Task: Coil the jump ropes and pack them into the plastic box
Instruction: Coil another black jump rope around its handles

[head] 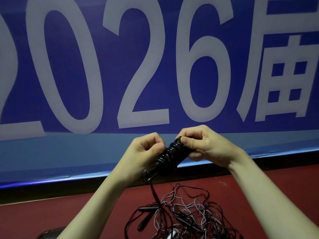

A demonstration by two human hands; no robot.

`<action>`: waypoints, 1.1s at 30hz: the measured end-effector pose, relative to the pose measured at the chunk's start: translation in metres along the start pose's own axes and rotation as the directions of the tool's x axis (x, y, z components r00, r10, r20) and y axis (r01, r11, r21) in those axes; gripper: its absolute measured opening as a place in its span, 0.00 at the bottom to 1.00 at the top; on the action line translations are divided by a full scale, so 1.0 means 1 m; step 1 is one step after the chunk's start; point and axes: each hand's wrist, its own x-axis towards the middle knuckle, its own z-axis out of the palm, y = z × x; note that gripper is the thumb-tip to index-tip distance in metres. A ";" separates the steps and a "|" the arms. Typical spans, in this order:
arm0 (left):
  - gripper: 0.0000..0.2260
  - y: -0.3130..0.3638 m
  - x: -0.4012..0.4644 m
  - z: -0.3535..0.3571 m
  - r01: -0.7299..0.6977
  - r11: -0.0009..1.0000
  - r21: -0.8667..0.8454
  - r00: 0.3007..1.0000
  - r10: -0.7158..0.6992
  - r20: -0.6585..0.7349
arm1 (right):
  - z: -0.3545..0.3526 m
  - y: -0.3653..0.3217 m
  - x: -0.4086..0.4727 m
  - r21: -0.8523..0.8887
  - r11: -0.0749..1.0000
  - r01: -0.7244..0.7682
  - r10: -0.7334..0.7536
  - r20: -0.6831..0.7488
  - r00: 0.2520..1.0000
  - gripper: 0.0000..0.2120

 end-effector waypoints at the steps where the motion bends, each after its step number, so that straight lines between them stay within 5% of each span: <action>1: 0.18 -0.002 0.001 -0.001 -0.004 1.000 -0.010 1.000 0.004 -0.025 | 0.003 0.002 0.002 0.060 0.998 0.011 -0.011 -0.003 1.000 0.15; 4: 0.22 -0.011 0.002 0.001 0.025 0.998 -0.057 0.988 -0.033 -0.154 | 0.013 0.005 0.007 0.149 0.988 0.050 -0.044 -0.045 0.998 0.11; 7: 0.13 -0.025 0.007 0.001 0.181 0.973 -0.144 0.899 -0.223 -0.376 | 0.020 0.007 0.012 0.222 0.971 0.086 -0.052 -0.154 0.987 0.11; 10: 0.20 -0.020 0.004 0.010 0.213 0.975 -0.067 0.913 -0.223 -0.341 | 0.024 0.010 0.019 0.308 0.945 0.115 -0.024 -0.284 0.958 0.12; 17: 0.14 -0.016 0.004 0.011 0.258 0.958 0.124 0.924 -0.208 -0.321 | 0.038 0.018 0.028 0.408 0.907 0.106 0.140 -0.527 0.838 0.10; 22: 0.11 -0.021 -0.002 0.016 0.263 0.832 0.489 0.957 -0.159 -0.244 | 0.036 0.019 0.031 0.452 0.874 0.179 0.189 -0.656 0.731 0.06; 27: 0.09 -0.016 -0.006 0.021 0.168 0.532 0.830 0.986 -0.110 -0.129 | 0.036 0.027 0.031 0.324 0.931 0.168 0.137 -0.736 0.663 0.11; 33: 0.12 0.004 -0.002 0.008 0.022 0.410 0.912 1.000 -0.026 -0.012 | 0.038 0.023 0.029 -0.195 0.978 0.080 -0.202 -0.762 0.615 0.12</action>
